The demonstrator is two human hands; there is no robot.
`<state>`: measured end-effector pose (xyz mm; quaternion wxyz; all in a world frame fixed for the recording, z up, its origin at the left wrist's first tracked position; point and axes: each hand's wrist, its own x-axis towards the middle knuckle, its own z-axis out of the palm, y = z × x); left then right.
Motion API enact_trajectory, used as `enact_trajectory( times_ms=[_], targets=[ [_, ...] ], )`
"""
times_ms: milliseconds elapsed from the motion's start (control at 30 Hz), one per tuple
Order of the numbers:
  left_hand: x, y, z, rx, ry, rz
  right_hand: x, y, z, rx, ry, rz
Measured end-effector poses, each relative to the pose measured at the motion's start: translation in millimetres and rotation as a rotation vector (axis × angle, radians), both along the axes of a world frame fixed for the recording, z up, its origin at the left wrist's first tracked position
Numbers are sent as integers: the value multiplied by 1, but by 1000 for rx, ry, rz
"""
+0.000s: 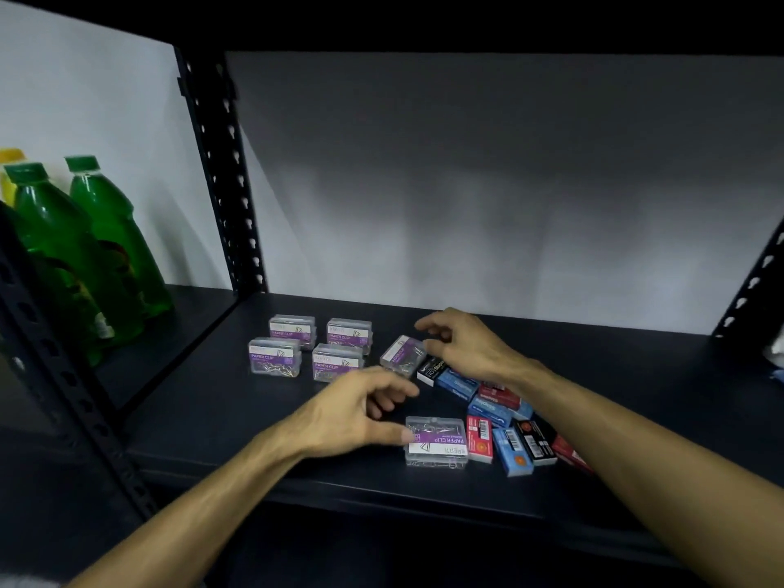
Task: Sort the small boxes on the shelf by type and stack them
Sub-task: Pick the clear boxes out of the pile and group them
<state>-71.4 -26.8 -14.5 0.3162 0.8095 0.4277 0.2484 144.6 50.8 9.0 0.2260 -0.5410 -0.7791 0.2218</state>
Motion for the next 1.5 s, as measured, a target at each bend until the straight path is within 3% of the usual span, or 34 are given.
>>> enact_trajectory(
  times_ms=[433, 933, 1200, 1500],
  targets=[
    [20, 6, -9, 9, 277, -134, -13, 34, -10, -223, -131, 108],
    [25, 1, -6, -84, 87, -149, -14, 36, -4, -216, -273, 129],
    [24, 1, -6, -122, 1, -131, 3, 34, -7, -264, -173, 93],
    [19, 4, -10, -156, -40, -90, 9, 19, -5, -125, -70, 68]
  ],
)
